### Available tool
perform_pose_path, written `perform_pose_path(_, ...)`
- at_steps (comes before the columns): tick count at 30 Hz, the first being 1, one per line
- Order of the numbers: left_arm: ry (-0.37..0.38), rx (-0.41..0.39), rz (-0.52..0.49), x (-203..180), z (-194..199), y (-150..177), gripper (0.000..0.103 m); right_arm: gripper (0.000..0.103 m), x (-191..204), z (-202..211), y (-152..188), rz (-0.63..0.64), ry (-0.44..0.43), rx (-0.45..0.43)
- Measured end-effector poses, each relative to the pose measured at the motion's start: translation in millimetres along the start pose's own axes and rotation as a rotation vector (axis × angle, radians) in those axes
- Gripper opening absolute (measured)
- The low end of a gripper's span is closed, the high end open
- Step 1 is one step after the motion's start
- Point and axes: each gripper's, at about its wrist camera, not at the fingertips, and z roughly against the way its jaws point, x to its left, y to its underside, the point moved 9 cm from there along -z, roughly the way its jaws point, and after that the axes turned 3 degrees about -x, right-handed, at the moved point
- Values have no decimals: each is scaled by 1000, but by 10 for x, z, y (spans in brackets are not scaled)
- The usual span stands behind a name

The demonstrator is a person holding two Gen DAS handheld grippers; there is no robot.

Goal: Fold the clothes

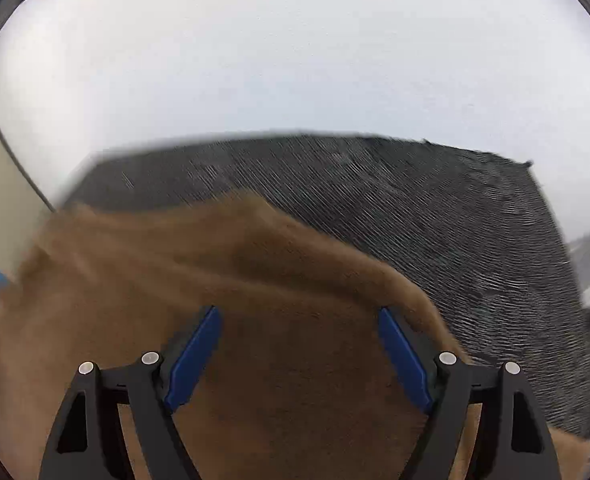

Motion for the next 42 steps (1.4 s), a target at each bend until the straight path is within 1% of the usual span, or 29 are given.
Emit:
perform_pose_path(2, 42, 70, 4, -250, -348, -13, 79, 83, 123, -9, -133, -48, -31, 4)
perform_pose_path(3, 58, 105, 13, -355, -532, -26, 79, 83, 188, -26, -159, -54, -33, 9)
perform_pose_path(5, 78, 168, 51, -494, -888, -29, 79, 83, 334, -162, -163, -22, 7, 31)
perform_pose_path(7, 84, 222, 85, -575, -1188, 10, 80, 83, 419, -357, -132, 10, 80, 65)
perform_pose_path(8, 71, 243, 86, -589, -1308, 44, 80, 83, 422, -475, -103, 12, 111, 87)
perform_pose_path(9, 55, 263, 84, -597, -1423, 79, 79, 83, 415, -572, -99, 17, 136, 91)
perform_pose_path(10, 38, 283, 82, -605, -1538, 113, 79, 85, 410, -658, -105, 27, 162, 86)
perform_pose_path(12, 21, 260, 52, -645, -1625, 81, 83, 85, 407, -803, -123, 45, 208, 78)
perform_pose_path(13, 17, 259, 47, -660, -1649, 65, 83, 87, 407, -841, -148, 41, 217, 68)
perform_pose_path(15, 10, 256, 35, -690, -1697, 31, 91, 92, 388, -935, -211, 32, 233, 58)
perform_pose_path(17, 3, 253, 24, -720, -1746, -3, 97, 101, 383, -1038, -262, 44, 257, 56)
perform_pose_path(20, -23, 244, -59, -774, -1725, 63, 99, 102, 378, -1086, -277, 46, 265, 40)
perform_pose_path(23, -28, 240, -117, -798, -1601, 154, 99, 102, 340, -981, -270, 40, 184, 26)
perform_pose_path(24, -18, 236, -114, -789, -1515, 182, 99, 102, 315, -887, -275, 30, 151, 16)
perform_pose_path(25, 4, 228, -105, -777, -1387, 209, 99, 102, 257, -713, -294, 19, 131, -16)
perform_pose_path(27, 33, 209, -108, -755, -1138, 258, 99, 102, 57, -351, -314, 2, 119, -67)
perform_pose_path(28, 31, 202, -111, -713, -1013, 280, 99, 102, -48, -176, -321, -7, 114, -90)
perform_pose_path(31, 13, 191, -112, -566, -669, 366, 99, 102, -339, 201, -172, -45, 92, -82)
perform_pose_path(33, 0, 198, -100, -446, -537, 464, 99, 102, -527, 425, 7, -53, 123, -70)
perform_pose_path(37, -58, 235, -61, -100, -459, 596, 100, 102, -1130, 625, 318, -64, 348, -71)
perform_pose_path(38, -68, 246, -41, -31, -473, 634, 100, 102, -1269, 611, 381, -81, 385, -59)
perform_pose_path(39, -73, 253, -21, 40, -477, 684, 100, 102, -1388, 554, 439, -103, 401, -40)
perform_pose_path(40, -68, 244, -5, 85, -474, 707, 100, 102, -1503, 487, 500, -126, 413, -20)
perform_pose_path(42, -66, 225, -8, 98, -478, 695, 100, 102, -1617, 379, 596, -124, 445, 10)
